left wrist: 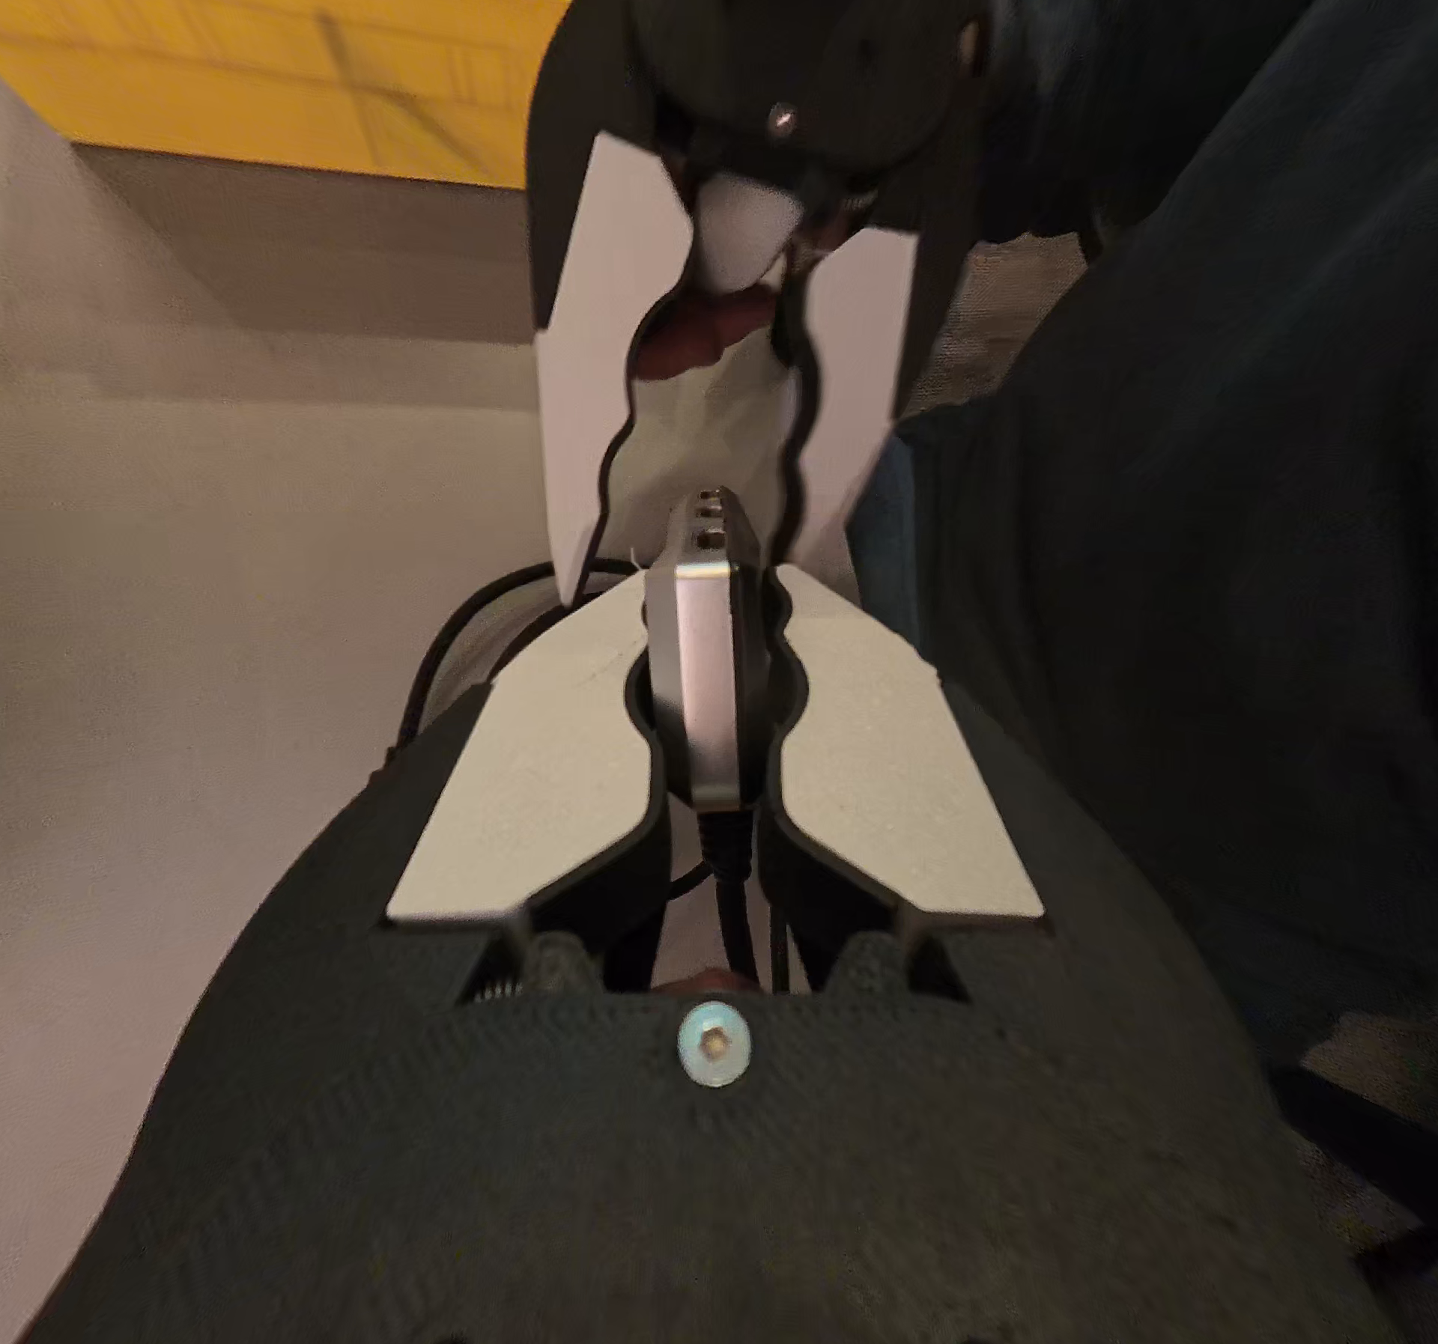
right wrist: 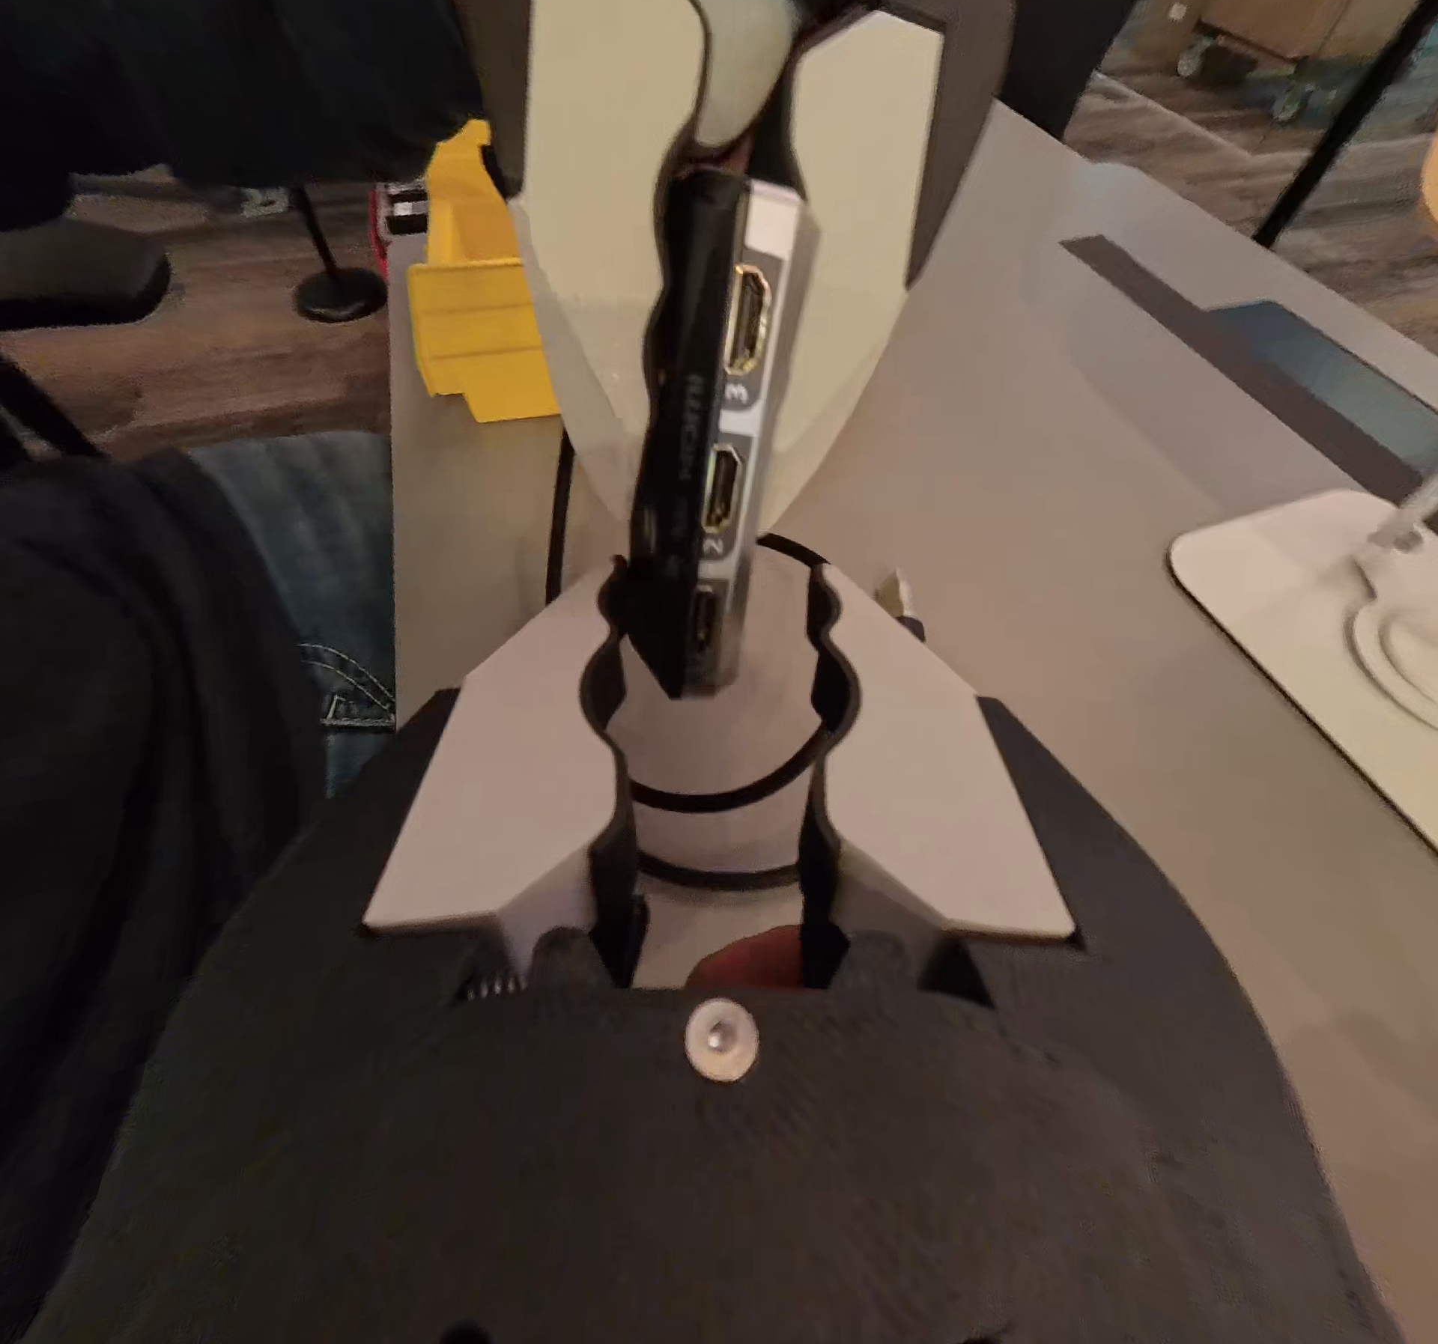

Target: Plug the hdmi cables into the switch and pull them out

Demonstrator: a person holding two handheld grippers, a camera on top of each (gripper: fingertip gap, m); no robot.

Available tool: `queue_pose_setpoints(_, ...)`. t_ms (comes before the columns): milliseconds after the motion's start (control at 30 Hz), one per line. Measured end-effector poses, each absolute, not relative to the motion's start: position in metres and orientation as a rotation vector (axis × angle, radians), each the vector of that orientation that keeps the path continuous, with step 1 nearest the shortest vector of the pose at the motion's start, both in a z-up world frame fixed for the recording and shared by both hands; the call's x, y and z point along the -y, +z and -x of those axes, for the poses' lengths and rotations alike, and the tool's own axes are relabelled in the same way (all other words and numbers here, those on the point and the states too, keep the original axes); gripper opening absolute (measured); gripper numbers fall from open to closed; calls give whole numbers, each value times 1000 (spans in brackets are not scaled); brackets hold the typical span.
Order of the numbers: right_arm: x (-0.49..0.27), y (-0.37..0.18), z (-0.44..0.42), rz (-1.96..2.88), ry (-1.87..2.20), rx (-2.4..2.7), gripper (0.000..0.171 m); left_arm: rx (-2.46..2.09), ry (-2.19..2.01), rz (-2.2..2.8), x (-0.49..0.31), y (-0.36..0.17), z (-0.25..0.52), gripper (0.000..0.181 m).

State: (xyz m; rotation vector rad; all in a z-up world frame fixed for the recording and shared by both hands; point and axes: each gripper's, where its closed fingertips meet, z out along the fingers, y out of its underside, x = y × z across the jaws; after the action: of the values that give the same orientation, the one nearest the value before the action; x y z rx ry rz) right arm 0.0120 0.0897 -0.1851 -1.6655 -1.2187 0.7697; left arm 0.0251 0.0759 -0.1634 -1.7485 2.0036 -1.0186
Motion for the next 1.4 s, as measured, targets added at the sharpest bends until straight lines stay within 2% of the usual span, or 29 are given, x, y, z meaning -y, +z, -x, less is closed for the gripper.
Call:
queue_pose_setpoints(33,-88,-185,-8,1642,777,1248,26,-2009,-1003,1739,-75,-163,-26,21)
queue_pose_setpoints(167,-84,-178,-7,1584,763,1289,18,-2018,-989,1701,-74,-159,-23,23)
queue_pose_setpoints(367,-102,-133,-41,1522,688,1183,17,-1778,-910,1624,-99,-113,-18,39)
queue_pose_setpoints(567,-130,-51,-97,1415,510,1053,18,-1532,-766,1591,-120,-72,14,61)
queue_pose_setpoints(600,-135,-35,-109,1397,479,1024,17,-1501,-753,1587,-121,-68,19,60)
queue_pose_setpoints(700,-146,12,-151,1346,374,931,17,-1442,-688,1534,-119,-59,34,34)
queue_pose_setpoints(833,-150,64,-201,1284,267,825,17,-1396,-670,1497,-112,-51,42,18)
queue_pose_setpoints(1267,-126,191,-297,1030,0,564,17,-1376,-675,1572,-119,-73,44,21)
queue_pose_setpoints(1400,-114,213,-319,976,-26,497,17,-1369,-680,1589,-119,-81,44,22)
